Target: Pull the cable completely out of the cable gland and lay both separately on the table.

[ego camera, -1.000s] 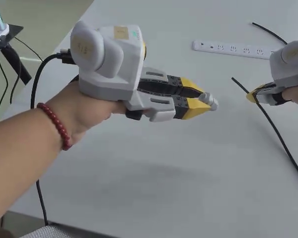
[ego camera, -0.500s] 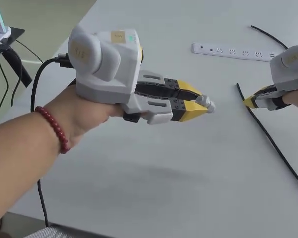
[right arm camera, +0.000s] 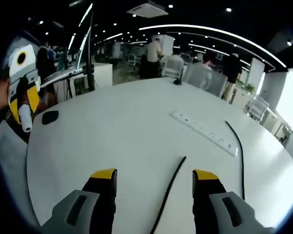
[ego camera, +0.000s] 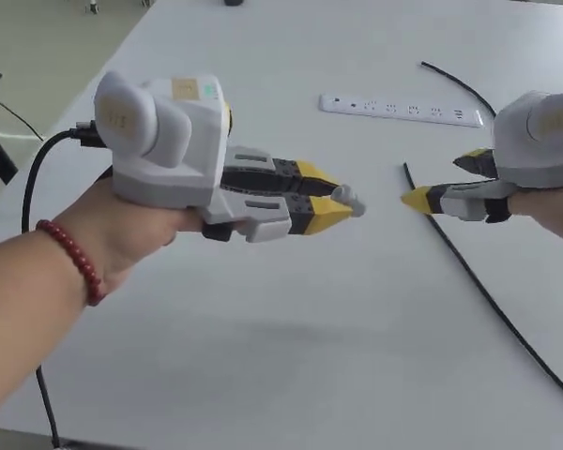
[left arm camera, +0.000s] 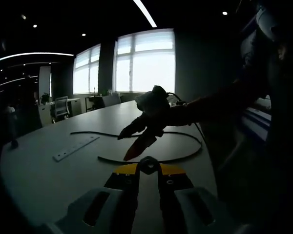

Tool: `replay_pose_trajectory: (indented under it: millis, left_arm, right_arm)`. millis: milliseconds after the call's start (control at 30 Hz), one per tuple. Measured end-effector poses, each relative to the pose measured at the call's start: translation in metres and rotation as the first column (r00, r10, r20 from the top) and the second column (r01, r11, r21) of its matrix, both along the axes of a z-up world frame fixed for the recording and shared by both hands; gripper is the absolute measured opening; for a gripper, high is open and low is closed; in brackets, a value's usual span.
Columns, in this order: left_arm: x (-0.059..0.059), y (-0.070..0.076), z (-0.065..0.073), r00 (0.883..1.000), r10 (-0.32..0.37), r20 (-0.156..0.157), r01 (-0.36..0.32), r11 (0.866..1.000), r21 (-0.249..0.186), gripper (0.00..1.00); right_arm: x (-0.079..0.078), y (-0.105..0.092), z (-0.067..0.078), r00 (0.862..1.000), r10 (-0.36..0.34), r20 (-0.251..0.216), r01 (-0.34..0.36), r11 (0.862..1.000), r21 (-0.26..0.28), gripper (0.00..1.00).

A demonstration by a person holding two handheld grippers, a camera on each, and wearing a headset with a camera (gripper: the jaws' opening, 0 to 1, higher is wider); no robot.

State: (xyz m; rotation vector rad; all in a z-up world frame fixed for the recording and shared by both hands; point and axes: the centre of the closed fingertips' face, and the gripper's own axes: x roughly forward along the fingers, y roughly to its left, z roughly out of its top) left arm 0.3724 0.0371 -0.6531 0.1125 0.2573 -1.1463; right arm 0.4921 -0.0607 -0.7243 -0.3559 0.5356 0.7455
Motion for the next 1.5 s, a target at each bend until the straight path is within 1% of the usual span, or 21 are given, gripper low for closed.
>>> replay_pose_trajectory:
  millis: [33,133,167,200,367,500,600,733,833,867,900,933,967,1033,1100,1200,1267,1300,1367,1433,1500]
  left_arm:
    - [-0.001,0.000,0.000,1.000,0.002,-0.001,-0.002,1.000,0.000,0.16]
    - [-0.003,0.002,0.001,1.000,0.003,0.002,-0.003,1.000,-0.001,0.16]
    - [-0.003,0.002,0.001,1.000,0.004,0.002,-0.004,1.000,-0.001,0.16]
    - [-0.004,0.003,0.002,1.000,0.006,0.003,-0.006,1.000,-0.001,0.16]
    - [-0.008,0.005,0.002,1.000,0.011,-0.001,-0.011,1.000,-0.006,0.16]
    - [-0.008,0.007,0.002,1.000,0.029,-0.004,-0.029,0.999,-0.014,0.16]
    - [-0.007,0.009,0.002,0.999,0.042,-0.002,-0.042,0.999,-0.019,0.16]
    - [-0.008,0.008,0.001,0.999,0.047,-0.006,-0.047,0.998,-0.028,0.16]
    - [-0.009,0.005,-0.001,0.999,0.052,-0.013,-0.052,0.998,-0.033,0.16]
    - [-0.010,0.004,-0.001,0.998,0.053,-0.016,-0.054,0.998,-0.039,0.16]
    - [-0.011,0.003,-0.001,0.999,0.053,-0.014,-0.053,0.998,-0.039,0.16]
    - [-0.013,0.001,-0.001,0.999,0.052,-0.013,-0.052,0.998,-0.039,0.16]
    - [-0.013,0.001,0.000,0.999,0.052,-0.013,-0.052,0.998,-0.043,0.16]
    - [-0.015,0.001,0.002,0.998,0.055,-0.012,-0.055,0.997,-0.051,0.16]
    - [-0.016,0.002,0.003,0.998,0.055,-0.012,-0.056,0.997,-0.059,0.16]
    - [-0.018,0.006,0.002,0.998,0.066,-0.012,-0.066,0.996,-0.054,0.16]
    - [-0.019,0.008,0.002,0.998,0.070,-0.008,-0.070,0.996,-0.051,0.16]
    - [-0.020,0.008,0.002,0.997,0.070,-0.008,-0.071,0.996,-0.049,0.16]
    - [-0.020,0.010,-0.002,0.997,0.076,-0.004,-0.076,0.996,-0.038,0.16]
    - [-0.018,0.012,-0.006,0.997,0.082,-0.006,-0.082,0.996,-0.027,0.16]
    - [-0.013,0.011,-0.013,0.996,0.089,0.000,-0.089,0.996,-0.012,0.16]
  right_arm:
    - [-0.007,0.000,0.004,1.000,0.001,0.000,-0.001,1.000,0.008,0.67]
    - [-0.029,-0.002,0.018,0.999,-0.006,0.033,0.005,1.000,0.025,0.74]
    - [-0.033,-0.004,0.022,0.999,-0.018,0.044,0.016,0.999,0.032,0.75]
    - [-0.042,-0.005,0.025,0.999,-0.009,0.045,0.007,0.999,0.037,0.75]
    - [-0.069,-0.015,0.038,0.997,-0.027,0.072,0.023,0.998,0.053,0.77]
    - [-0.089,-0.023,0.043,0.996,-0.035,0.080,0.030,0.998,0.059,0.78]
    - [-0.107,-0.032,0.044,0.995,-0.054,0.084,0.049,0.997,0.062,0.85]
    - [-0.126,-0.045,0.045,0.993,-0.082,0.087,0.077,0.995,0.065,0.99]
    - [-0.141,-0.050,0.044,0.991,-0.103,0.079,0.095,0.990,0.100,0.99]
    - [-0.145,-0.052,0.044,0.989,-0.116,0.088,0.105,0.987,0.120,0.99]
    - [-0.147,-0.055,0.045,0.986,-0.134,0.097,0.121,0.984,0.134,0.99]
    - [-0.152,-0.053,0.047,0.985,-0.133,0.107,0.113,0.978,0.176,0.99]
    - [-0.155,-0.056,0.044,0.985,-0.140,0.099,0.121,0.977,0.173,0.99]
    - [-0.162,-0.056,0.045,0.983,-0.131,0.126,0.108,0.979,0.176,0.99]
    - [-0.166,-0.058,0.043,0.983,-0.140,0.115,0.119,0.978,0.171,0.99]
    - [-0.170,-0.063,0.047,0.979,-0.162,0.124,0.138,0.974,0.180,0.99]
    - [-0.172,-0.063,0.049,0.979,-0.165,0.119,0.141,0.973,0.185,0.99]
    - [-0.172,-0.063,0.052,0.977,-0.166,0.134,0.139,0.972,0.190,0.99]
    - [-0.173,-0.062,0.054,0.977,-0.170,0.131,0.144,0.971,0.189,0.99]
    - [-0.173,-0.061,0.056,0.976,-0.166,0.140,0.138,0.971,0.193,0.99]
    - [-0.174,-0.060,0.057,0.976,-0.160,0.148,0.131,0.974,0.187,0.98]
